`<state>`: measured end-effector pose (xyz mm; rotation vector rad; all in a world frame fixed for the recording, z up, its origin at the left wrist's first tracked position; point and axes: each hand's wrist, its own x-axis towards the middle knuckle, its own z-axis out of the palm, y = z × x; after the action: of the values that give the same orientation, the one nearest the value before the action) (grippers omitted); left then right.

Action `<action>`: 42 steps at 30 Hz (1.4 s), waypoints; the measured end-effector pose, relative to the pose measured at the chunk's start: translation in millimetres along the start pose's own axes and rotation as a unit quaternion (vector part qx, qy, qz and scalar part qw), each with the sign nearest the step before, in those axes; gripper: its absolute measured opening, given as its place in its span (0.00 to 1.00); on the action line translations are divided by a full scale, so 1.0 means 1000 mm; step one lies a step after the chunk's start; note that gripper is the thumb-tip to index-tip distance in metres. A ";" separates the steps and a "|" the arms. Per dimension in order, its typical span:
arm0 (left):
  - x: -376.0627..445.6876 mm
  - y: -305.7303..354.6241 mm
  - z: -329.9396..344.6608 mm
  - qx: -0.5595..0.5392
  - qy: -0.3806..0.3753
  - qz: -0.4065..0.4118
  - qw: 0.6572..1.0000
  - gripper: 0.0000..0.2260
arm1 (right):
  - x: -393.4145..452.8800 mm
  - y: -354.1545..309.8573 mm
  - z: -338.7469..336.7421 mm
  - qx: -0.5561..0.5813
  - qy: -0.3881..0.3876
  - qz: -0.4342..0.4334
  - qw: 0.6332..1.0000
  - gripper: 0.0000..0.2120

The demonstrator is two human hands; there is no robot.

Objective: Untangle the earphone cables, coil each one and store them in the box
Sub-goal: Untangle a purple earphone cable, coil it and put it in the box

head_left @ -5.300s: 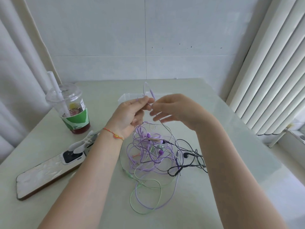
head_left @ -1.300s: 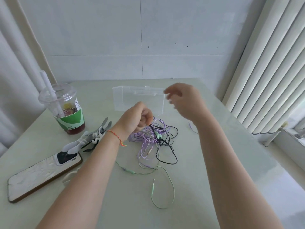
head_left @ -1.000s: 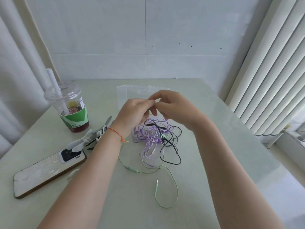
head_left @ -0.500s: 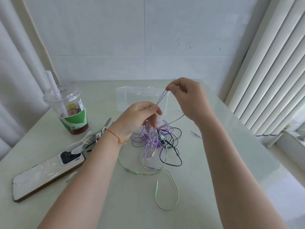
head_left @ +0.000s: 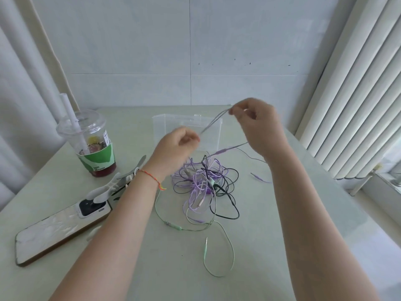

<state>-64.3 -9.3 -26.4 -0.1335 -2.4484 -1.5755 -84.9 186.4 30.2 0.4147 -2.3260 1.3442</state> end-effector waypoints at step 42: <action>-0.010 0.021 -0.004 -0.317 -0.054 -0.020 0.947 0.10 | -0.004 -0.002 0.019 0.018 -0.029 0.055 0.998 0.07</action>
<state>-49.9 -4.1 -8.7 -0.2814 -1.9232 -2.3727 -84.4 168.8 21.5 0.3448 -2.4057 1.4446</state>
